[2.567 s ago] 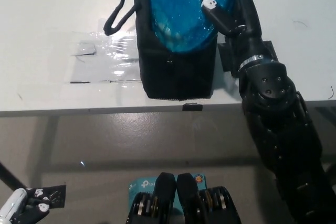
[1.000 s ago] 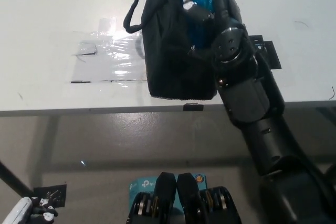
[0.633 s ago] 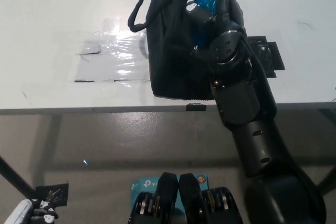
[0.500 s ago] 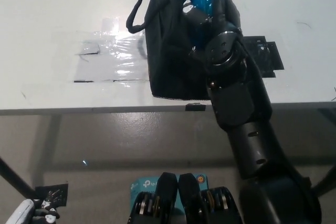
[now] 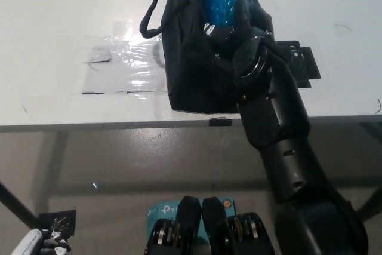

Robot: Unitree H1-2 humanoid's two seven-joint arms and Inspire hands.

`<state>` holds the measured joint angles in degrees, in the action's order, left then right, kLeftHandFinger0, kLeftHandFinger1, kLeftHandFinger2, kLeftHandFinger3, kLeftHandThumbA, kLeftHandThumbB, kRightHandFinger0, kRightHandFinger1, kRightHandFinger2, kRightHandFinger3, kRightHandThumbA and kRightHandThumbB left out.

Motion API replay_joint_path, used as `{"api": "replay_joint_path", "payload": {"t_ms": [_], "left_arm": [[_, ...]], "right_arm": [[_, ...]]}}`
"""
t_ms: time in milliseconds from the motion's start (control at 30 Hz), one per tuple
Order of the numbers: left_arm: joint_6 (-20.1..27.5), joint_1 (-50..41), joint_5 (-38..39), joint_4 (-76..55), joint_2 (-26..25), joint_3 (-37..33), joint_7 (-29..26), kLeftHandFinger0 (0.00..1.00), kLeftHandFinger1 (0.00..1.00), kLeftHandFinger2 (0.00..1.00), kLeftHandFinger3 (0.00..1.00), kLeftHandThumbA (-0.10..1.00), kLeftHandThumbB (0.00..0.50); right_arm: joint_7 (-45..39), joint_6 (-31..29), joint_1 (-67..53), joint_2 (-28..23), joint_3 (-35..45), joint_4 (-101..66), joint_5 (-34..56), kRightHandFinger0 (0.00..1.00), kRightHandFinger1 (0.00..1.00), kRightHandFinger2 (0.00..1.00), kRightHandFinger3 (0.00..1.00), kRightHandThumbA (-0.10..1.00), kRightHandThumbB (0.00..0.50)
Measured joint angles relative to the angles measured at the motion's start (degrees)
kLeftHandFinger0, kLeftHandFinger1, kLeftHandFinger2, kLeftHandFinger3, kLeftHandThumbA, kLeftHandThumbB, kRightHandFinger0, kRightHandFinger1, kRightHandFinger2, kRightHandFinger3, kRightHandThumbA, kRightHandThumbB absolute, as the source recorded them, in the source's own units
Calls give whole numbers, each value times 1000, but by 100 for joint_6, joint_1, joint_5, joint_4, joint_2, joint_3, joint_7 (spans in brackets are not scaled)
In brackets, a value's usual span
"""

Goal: The robot uses its right hand to pick up a stack of plates kept in the middle of the desk and put it inside a bag kept next to it

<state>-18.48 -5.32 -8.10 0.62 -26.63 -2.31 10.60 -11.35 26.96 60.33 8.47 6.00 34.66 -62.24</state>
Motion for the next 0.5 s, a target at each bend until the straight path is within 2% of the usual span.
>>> {"api": "replay_joint_path", "payload": {"t_ms": [100,133,300,500], "left_arm": [[0,-3,2,-4,0,0,0,640,664,730,692,-100,73],[0,-2,1,-3,0,0,0,650,669,740,726,-100,73],[-1,-3,-8,-2,-1,-25,1,642,655,727,706,-100,76],[0,2,-13,4,-1,-47,1,623,638,710,694,-100,86]], "right_arm": [[-284,1,147,-192,-131,-180,-310,1000,1000,1000,1000,1000,500],[-343,1,187,-232,-146,-206,-359,1000,1000,1000,1000,1000,500],[-535,2,671,-588,-179,-443,-620,1000,1000,1000,1000,996,500],[-558,2,1151,-676,-114,-484,-673,1000,1000,1000,1000,1000,500]]}}
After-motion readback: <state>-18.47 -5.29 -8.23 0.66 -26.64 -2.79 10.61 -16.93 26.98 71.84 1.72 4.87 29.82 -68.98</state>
